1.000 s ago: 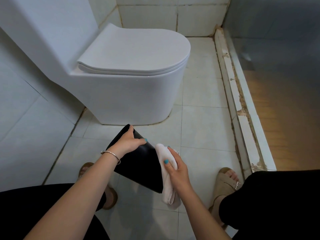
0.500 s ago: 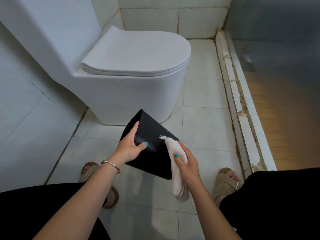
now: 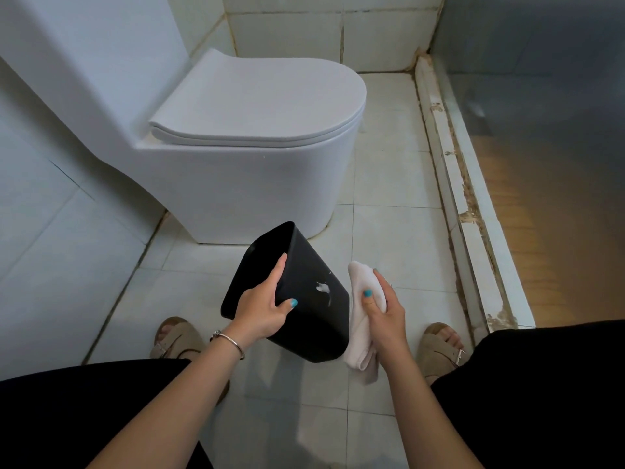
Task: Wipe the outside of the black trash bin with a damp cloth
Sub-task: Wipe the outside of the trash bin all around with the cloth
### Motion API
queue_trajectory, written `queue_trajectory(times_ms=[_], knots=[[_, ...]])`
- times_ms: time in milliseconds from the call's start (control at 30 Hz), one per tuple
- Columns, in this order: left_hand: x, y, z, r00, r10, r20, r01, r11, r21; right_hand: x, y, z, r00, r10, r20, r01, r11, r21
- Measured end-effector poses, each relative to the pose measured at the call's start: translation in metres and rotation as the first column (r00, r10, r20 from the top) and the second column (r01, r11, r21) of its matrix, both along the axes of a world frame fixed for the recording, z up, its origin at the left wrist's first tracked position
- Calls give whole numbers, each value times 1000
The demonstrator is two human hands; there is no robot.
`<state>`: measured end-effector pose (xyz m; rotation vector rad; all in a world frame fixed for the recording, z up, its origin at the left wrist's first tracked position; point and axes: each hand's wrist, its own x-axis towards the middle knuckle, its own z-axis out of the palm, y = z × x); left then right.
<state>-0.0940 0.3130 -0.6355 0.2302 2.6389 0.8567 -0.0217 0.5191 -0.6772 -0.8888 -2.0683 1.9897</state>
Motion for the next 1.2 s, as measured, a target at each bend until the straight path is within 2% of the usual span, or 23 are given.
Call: queue_trajectory(times_ms=[200,333,533,900,1033,1200], knots=[[6,-6,3,1000,-21,23,22,1000,-16,11,-8,-31,985,59,164,-57,998,-16],[9,-11,3,999,-15,31,14,999,38,16,-19,-42,977,87,192,-82,996,-37],[3,-13,0,972,-32,235,-12,983,185,12,-18,-44,977,80,198,-62,994,-92],[0,14,-11,965,121,231,-191,931,311,11,-21,-55,969,110,223,-98,993,-67],[1,17,-16,975,101,196,-151,953,262,8,-25,-61,967,106,231,-89,993,-83],[-3,18,-23,967,156,204,-207,943,259,4,-23,-63,974,82,212,-63,994,-92]])
